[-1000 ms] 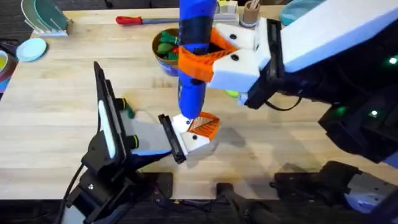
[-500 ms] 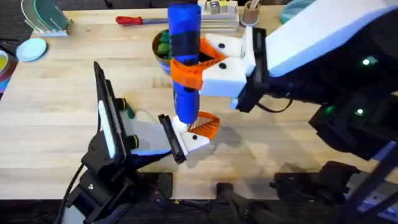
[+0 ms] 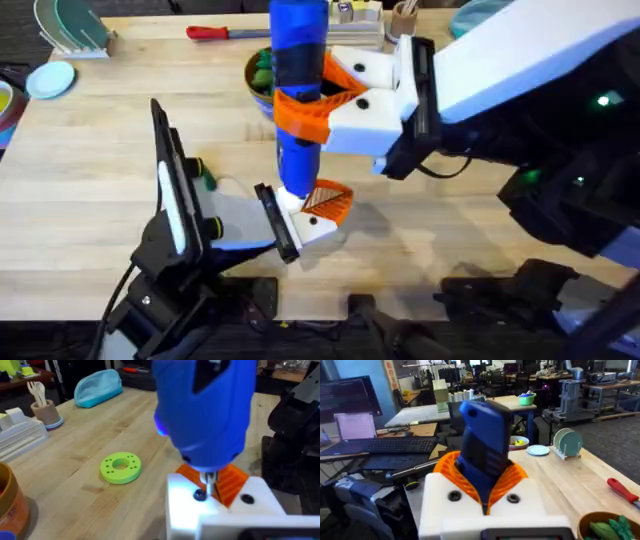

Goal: Pick up the gripper from the table and insert it into the empty holder that is missing its gripper. Then pick up a screw, insert it into the mounting hole, and use the screwdriver to tighten it. Finally, clean up the table by picking up the vegetable and placing it into the bucket.

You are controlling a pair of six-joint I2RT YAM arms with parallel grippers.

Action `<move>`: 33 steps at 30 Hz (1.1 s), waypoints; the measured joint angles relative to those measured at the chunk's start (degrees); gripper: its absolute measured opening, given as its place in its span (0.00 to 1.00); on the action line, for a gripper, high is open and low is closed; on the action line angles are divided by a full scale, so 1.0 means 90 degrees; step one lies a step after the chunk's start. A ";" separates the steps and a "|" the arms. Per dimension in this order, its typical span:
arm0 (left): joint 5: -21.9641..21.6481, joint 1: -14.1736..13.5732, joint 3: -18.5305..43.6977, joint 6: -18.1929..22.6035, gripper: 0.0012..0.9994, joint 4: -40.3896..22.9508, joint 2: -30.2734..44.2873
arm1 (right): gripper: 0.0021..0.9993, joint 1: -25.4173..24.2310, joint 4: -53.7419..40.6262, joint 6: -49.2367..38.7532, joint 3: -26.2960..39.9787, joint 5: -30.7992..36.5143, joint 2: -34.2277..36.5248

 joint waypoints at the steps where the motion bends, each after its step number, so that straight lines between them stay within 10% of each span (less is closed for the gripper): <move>1: -0.0002 0.0000 0.0000 0.0000 0.01 0.0000 0.0000 | 0.02 -0.0001 -0.0002 -0.0001 0.0000 -0.0002 0.0002; 33: -0.0002 0.0000 0.0000 -0.0002 0.01 -0.0005 0.0000 | 0.02 -0.0040 -0.0264 -0.0477 0.0000 -0.0100 0.0019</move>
